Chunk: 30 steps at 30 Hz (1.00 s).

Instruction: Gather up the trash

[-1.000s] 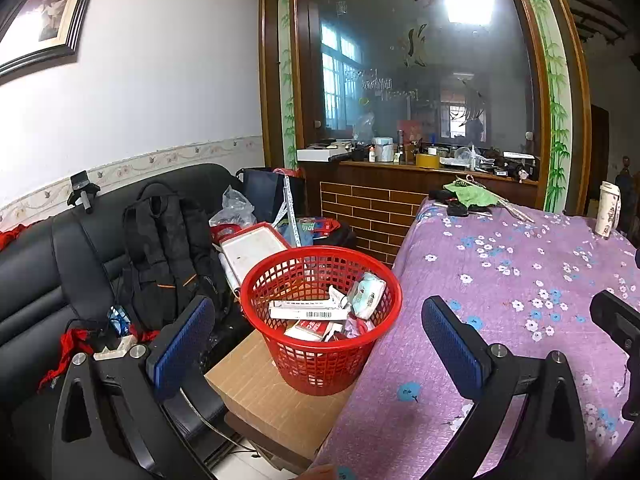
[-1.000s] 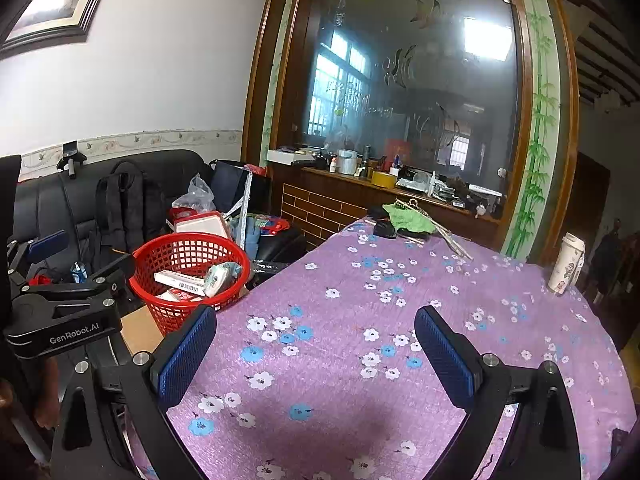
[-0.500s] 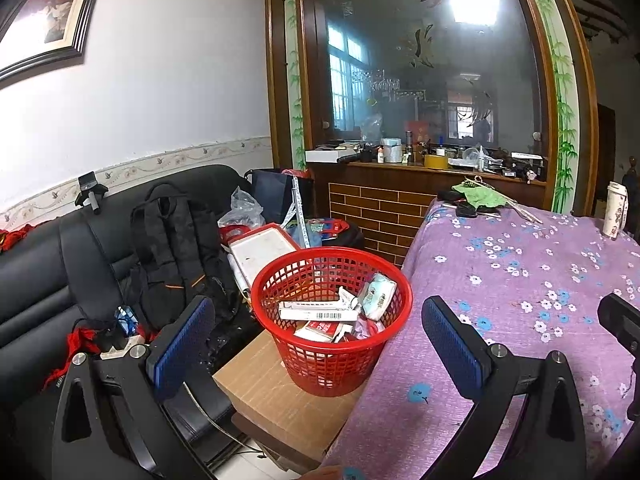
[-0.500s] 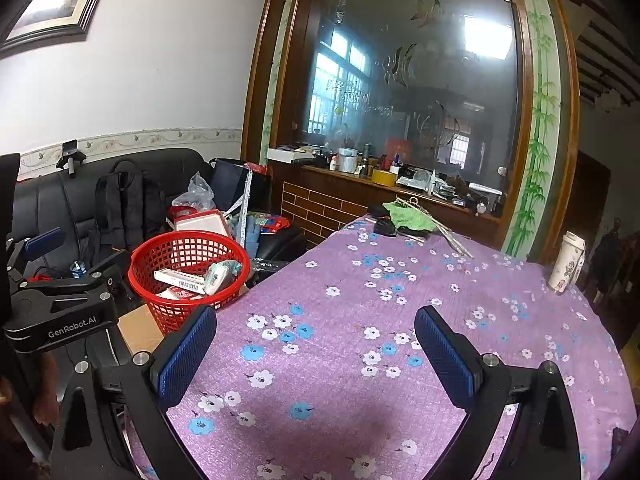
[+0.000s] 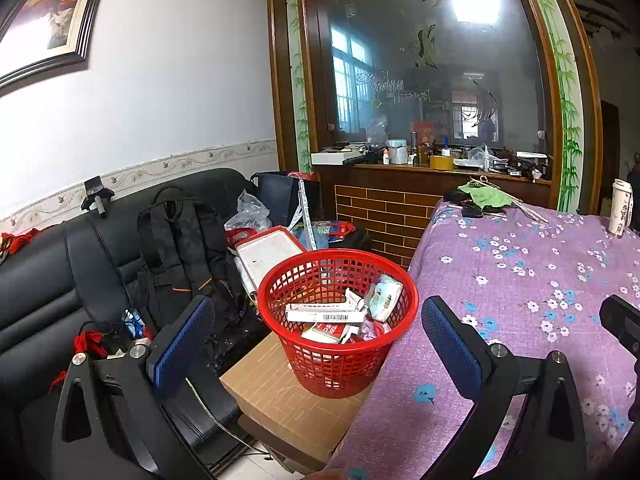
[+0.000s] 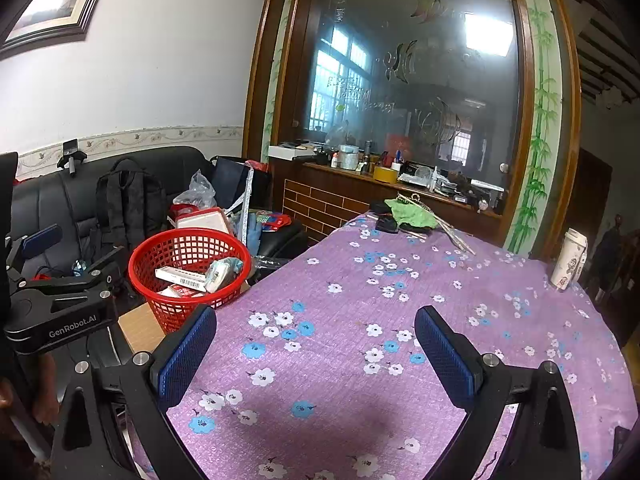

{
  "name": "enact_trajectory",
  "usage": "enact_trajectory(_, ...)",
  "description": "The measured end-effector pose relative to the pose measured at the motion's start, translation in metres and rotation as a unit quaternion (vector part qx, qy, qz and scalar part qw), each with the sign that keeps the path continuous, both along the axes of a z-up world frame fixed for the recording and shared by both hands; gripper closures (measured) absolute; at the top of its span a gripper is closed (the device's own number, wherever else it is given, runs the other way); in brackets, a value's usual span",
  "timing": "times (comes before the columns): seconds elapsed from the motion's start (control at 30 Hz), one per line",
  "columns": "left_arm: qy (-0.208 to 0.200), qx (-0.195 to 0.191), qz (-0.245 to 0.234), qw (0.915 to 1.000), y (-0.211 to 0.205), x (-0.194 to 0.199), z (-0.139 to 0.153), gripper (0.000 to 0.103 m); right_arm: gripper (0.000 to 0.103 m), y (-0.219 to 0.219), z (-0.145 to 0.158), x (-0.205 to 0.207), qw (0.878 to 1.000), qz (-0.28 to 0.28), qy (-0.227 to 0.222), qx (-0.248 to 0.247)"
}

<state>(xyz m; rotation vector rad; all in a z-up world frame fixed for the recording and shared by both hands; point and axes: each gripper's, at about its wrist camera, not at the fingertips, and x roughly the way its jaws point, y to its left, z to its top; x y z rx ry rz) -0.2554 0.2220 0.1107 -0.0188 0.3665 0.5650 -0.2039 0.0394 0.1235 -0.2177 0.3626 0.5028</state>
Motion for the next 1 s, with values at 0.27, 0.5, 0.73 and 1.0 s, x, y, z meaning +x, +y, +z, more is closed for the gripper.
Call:
enact_trajectory(0.27, 0.003, 0.000, -0.002, 1.0000, -0.001, 0.001, -0.001, 0.000, 0.002, 0.000, 0.000, 0.000, 1.000, 0.000, 0.001, 0.000)
enact_trajectory(0.5, 0.004, 0.000, -0.006, 1.0000, 0.001, 0.000, -0.002, 0.000, 0.002, -0.001, -0.004, 0.000, 1.000, -0.001, 0.004, 0.000)
enact_trajectory(0.73, 0.006, 0.000, -0.007, 1.0000, 0.002, 0.001, -0.002, 0.000, 0.002, -0.004, -0.005, 0.004, 1.000, -0.003, 0.010, 0.003)
enact_trajectory(1.0, 0.019, -0.018, -0.057, 0.9980, -0.006, 0.016, 0.002, 0.000, 0.002, -0.015, -0.010, 0.012, 1.000, -0.015, 0.021, 0.004)
